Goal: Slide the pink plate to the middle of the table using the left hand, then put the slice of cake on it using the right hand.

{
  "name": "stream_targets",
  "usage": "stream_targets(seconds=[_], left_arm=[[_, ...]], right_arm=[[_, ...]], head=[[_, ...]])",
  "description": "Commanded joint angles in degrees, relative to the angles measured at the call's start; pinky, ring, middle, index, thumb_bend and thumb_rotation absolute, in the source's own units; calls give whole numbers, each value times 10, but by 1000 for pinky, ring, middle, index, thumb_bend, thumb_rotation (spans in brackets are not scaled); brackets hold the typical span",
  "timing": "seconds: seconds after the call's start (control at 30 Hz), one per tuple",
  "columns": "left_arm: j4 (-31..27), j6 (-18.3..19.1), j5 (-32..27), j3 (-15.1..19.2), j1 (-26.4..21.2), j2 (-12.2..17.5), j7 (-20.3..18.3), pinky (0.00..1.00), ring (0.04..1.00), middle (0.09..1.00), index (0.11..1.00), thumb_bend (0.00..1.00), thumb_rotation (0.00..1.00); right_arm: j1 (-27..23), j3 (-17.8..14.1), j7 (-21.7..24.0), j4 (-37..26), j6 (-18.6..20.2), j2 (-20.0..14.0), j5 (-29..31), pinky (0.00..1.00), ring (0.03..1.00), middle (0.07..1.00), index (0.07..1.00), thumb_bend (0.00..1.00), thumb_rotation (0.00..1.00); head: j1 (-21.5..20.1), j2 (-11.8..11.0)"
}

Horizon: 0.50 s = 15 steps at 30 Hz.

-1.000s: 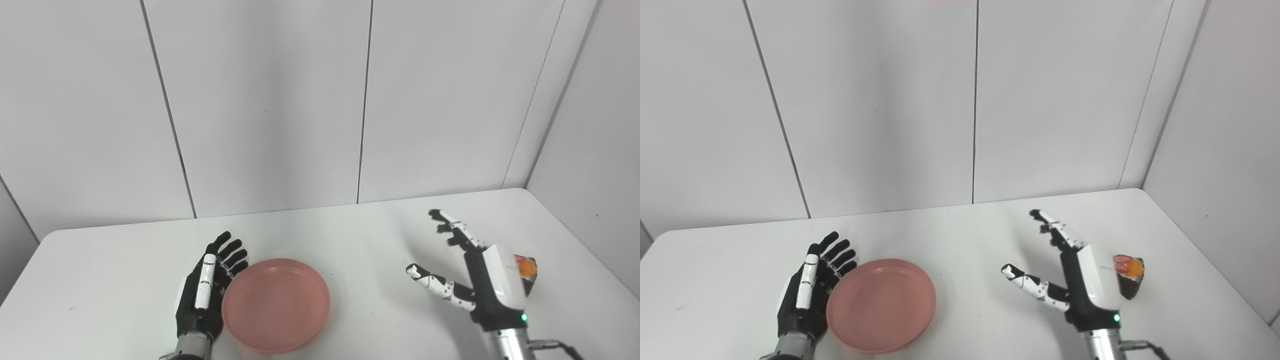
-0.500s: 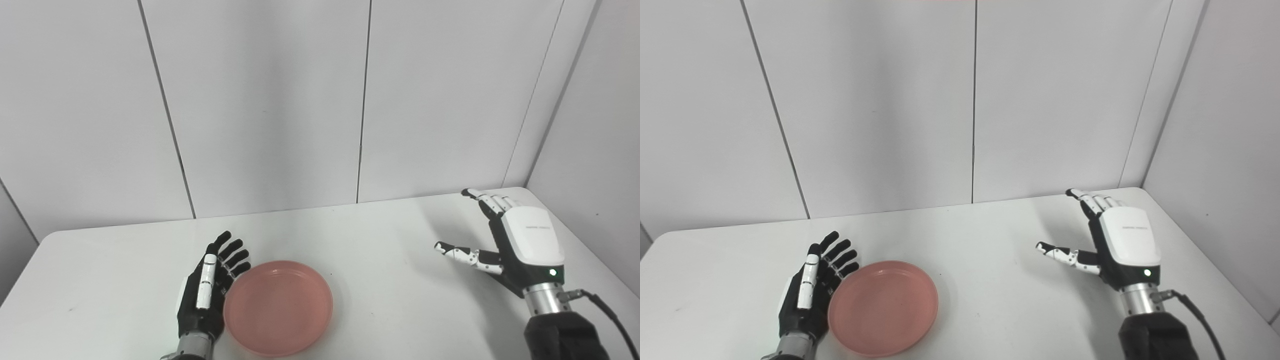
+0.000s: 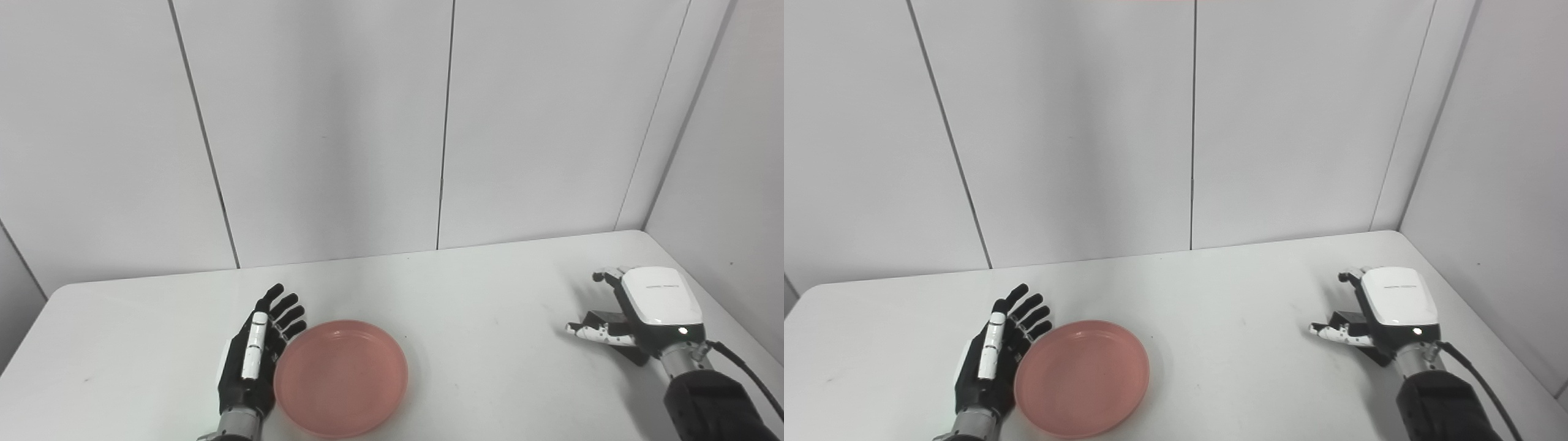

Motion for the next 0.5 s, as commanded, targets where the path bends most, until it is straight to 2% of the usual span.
stream_targets(seconds=[0.0,0.13,0.33,0.47], left_arm=[[11,36,0,-2,19,-7,10,749,773,789,794,634,751],[10,37,1,-2,20,-7,10,746,772,791,797,633,753],[7,41,1,-1,21,-5,10,743,768,780,791,647,746],[0,44,-1,-2,25,-6,8,741,770,780,798,641,747]], right_arm=[[-24,-2,-34,7,14,-25,1,622,663,682,645,750,736],[-26,1,-54,36,19,-27,15,494,596,630,612,752,700],[-26,11,-50,68,33,-30,31,459,541,615,610,744,661],[-22,18,-22,79,41,-33,53,438,524,608,627,720,684]], head=[[0,0],[0,1],[1,4],[2,8]])
